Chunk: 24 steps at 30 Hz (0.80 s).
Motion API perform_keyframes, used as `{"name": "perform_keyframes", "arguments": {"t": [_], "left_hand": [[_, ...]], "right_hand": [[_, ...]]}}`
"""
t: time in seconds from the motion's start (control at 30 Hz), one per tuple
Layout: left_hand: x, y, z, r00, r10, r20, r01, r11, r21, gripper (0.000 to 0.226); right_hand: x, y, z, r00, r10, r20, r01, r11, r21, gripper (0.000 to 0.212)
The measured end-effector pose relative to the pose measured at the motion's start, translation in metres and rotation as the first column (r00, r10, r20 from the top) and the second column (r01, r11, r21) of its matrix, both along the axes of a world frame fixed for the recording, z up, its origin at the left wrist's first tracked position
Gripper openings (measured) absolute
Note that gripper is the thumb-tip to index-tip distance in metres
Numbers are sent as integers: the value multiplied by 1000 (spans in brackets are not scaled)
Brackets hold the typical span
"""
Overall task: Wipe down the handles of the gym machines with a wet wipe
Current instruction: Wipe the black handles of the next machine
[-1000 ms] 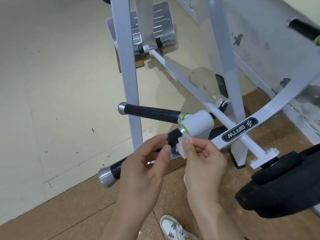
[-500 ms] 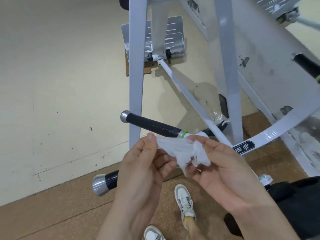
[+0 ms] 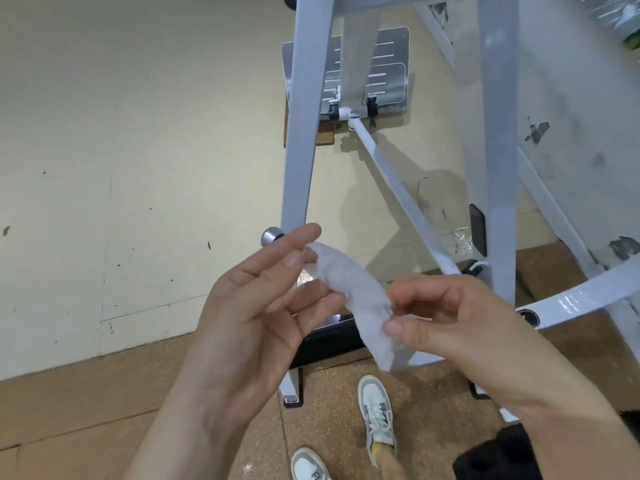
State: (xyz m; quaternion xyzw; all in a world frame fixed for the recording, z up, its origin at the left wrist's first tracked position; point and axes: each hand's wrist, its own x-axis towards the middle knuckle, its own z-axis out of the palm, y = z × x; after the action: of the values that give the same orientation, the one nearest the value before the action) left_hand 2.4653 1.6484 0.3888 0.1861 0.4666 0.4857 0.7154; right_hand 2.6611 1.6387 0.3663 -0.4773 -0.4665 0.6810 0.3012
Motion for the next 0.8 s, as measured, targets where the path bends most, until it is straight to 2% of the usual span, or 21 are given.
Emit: {"name": "perform_keyframes", "arguments": {"t": [0.07,0.1,0.17,0.23,0.33,0.4,0.43,0.47,0.53,0.6,0.67,0.7,0.8], "left_hand": [[6,3,3,995,-5,-103,9,999,35,38],[10,4,5,977,-14,-214,24,999,46,36],[19,4,5,847,-60,-528,92,995,35,22],[27,0,0,667,-58,-743,113,993,23,5],[40,-9,-13,458,-115,-882,244,970,0,16],[49,-15,-21,355,-142,-924,352,936,-8,27],[50,-17,-24,331,-123,-936,386,922,16,33],[50,-17,-25,338,-97,-936,409,911,53,37],[46,-14,-22,420,-98,-902,412,906,94,42],[36,-7,-15,555,-208,-805,417,907,53,37],[22,2,-10,637,-308,-707,428,904,-8,24],[15,7,-9,662,-301,-687,399,917,-17,16],[5,12,-14,680,-143,-719,244,969,38,7]], "right_hand": [[-2,5,-7,982,-101,-158,90,993,-72,19],[-4,8,-8,941,-182,-287,141,977,-158,21],[-9,15,-6,783,-366,-503,207,915,-345,19],[-13,23,1,666,-482,-569,236,860,-452,18],[-19,35,3,611,-602,-514,350,788,-507,15],[-24,37,-2,692,-622,-366,487,777,-399,8],[-26,37,-3,768,-595,-237,539,800,-263,4],[-27,36,-5,824,-561,-77,555,827,-88,8],[-28,32,-9,854,-494,167,455,862,222,20],[-24,28,-11,871,-379,311,263,896,357,22],[-18,24,-13,868,-246,431,92,933,348,21],[-16,23,-11,878,-182,443,48,954,296,23],[-15,21,0,958,-38,284,16,997,80,20]]}}
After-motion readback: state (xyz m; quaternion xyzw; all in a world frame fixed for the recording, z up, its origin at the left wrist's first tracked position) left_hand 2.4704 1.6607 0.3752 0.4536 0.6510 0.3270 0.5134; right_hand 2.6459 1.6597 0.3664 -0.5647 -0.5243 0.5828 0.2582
